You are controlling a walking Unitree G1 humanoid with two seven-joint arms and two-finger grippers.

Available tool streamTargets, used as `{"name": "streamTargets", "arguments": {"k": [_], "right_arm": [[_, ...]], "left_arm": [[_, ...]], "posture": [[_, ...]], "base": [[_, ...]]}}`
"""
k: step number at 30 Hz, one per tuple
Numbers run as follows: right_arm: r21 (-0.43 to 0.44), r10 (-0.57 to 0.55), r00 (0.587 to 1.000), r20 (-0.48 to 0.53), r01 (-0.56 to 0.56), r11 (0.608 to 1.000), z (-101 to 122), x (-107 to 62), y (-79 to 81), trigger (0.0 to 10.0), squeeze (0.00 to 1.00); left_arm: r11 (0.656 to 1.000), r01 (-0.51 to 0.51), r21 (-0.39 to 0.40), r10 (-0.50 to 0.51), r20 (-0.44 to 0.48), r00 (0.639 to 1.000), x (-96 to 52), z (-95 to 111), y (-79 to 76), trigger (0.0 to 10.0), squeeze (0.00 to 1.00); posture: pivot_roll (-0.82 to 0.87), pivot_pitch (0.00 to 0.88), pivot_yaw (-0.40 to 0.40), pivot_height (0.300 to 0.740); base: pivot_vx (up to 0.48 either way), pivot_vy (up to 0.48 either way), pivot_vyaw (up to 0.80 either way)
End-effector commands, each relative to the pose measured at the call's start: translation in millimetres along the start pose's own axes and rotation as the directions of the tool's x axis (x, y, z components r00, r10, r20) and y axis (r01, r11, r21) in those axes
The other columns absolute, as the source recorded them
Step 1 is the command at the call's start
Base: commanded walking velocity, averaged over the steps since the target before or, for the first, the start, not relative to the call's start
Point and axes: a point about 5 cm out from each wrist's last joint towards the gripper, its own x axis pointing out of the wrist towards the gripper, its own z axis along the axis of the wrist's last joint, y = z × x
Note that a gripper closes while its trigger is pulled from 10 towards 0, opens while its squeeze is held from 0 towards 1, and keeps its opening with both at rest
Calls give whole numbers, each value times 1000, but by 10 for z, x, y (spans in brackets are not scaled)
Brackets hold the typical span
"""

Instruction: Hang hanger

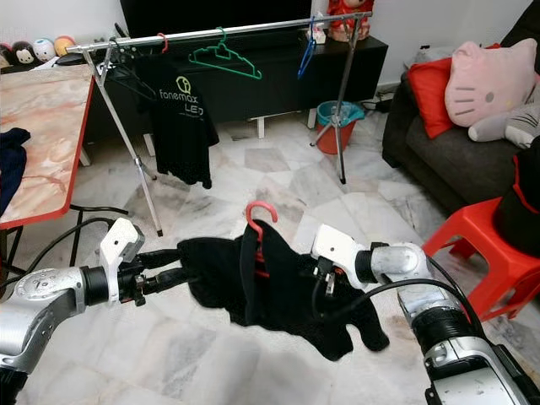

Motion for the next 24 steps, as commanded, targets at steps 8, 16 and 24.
{"name": "streamTargets", "arguments": {"k": [8, 16, 24], "right_arm": [[-78, 205, 979, 0, -204, 976, 103, 44, 75, 0, 0], [-148, 347, 937, -46, -350, 925, 142, 127, 178, 0, 0], [-193, 385, 923, -32, -383, 903, 225, 222, 225, 0, 0]], "left_arm": [[986, 167, 4, -166, -58, 984, 37, -53, -177, 10000, 0], [977, 210, 24, -207, -104, 973, 19, -113, -216, 10000, 0], [979, 200, 45, -184, -238, 954, 33, -331, -201, 10000, 0]], "posture": [[112, 0, -23, 740], [116, 0, -29, 740], [113, 0, -27, 740]], "base": [[0, 0, 0], [0, 0, 0], [0, 0, 0]]}}
